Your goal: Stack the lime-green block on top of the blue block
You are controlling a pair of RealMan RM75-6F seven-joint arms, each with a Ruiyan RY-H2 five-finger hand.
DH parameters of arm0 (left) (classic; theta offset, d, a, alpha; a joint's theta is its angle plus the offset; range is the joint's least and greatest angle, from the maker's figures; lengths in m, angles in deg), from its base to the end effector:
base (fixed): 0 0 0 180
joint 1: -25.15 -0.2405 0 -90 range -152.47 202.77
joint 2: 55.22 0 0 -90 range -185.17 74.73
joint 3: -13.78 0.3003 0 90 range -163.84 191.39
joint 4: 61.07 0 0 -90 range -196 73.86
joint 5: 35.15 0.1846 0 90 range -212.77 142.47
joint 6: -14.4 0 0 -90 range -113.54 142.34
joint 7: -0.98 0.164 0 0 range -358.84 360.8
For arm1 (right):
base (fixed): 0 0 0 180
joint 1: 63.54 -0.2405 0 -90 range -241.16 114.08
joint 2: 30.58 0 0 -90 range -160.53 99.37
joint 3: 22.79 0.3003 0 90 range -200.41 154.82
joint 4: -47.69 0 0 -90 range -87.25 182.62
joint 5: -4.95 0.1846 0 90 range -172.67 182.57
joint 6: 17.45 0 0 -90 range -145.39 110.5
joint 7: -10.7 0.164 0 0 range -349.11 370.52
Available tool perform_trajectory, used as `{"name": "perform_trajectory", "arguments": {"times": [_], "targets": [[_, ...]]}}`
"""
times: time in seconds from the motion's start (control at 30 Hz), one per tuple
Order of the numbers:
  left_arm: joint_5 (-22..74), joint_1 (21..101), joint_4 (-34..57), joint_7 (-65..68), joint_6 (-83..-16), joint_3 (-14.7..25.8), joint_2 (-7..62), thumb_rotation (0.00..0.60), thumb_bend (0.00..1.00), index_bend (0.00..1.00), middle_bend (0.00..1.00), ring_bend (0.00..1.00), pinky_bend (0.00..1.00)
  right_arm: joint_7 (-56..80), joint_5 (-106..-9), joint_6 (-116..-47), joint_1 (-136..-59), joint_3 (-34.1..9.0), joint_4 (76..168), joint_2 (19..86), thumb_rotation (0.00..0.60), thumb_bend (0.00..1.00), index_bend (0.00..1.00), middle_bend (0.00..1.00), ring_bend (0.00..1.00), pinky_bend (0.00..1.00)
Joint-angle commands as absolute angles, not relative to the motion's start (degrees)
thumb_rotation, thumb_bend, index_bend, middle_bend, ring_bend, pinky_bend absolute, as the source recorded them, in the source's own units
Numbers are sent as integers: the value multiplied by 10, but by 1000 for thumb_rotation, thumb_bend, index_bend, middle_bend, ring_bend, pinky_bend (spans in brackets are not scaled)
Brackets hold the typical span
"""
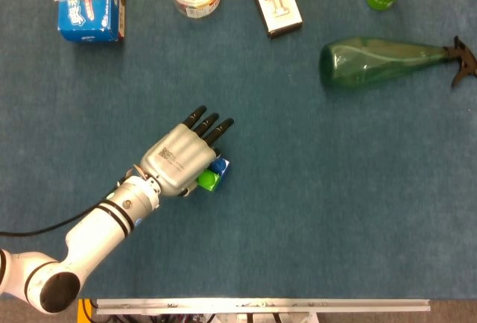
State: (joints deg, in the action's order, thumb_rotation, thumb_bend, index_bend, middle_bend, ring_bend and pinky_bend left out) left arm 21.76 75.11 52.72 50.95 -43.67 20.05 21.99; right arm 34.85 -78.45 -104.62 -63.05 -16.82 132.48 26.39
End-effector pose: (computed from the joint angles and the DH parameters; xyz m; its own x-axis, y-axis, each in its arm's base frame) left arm -0.1392 0.2985 0.0153 0.8015 0.2485 0.5439 0.5447 -0.6788 -0.4925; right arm -0.3776 -0.1784 0.2795 0.2387 0.0985 0.9661 -0.9683 0.0988 0.2292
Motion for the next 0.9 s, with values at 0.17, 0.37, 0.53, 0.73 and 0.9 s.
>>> {"name": "perform_trajectory", "arguments": {"times": [0.17, 0.37, 0.53, 0.73, 0.9], "targets": [[217, 751, 523, 509, -434, 201, 227, 600, 297, 466, 0, 0, 15, 351, -785, -1048, -630, -168, 1324, 264, 600, 524, 489, 372, 314, 487], [216, 752, 521, 511, -434, 201, 231, 600, 297, 461, 0, 0, 15, 353, -785, -1049, -629, -168, 1323, 264, 600, 525, 489, 372, 314, 487], [219, 750, 527, 511, -442, 200, 227, 600, 297, 320, 0, 0, 15, 354, -786, -1049, -629, -168, 1323, 263, 600, 524, 489, 372, 314, 487], [226, 742, 548, 518, -462, 201, 215, 600, 297, 102, 0, 0, 15, 352, -787, -1050, -629, -169, 1324, 264, 600, 524, 489, 372, 314, 487], [234, 732, 574, 526, -483, 207, 194, 600, 297, 30, 0, 0, 15, 349, -788, -1050, -629, -169, 1325, 264, 600, 525, 489, 372, 314, 487]]}}
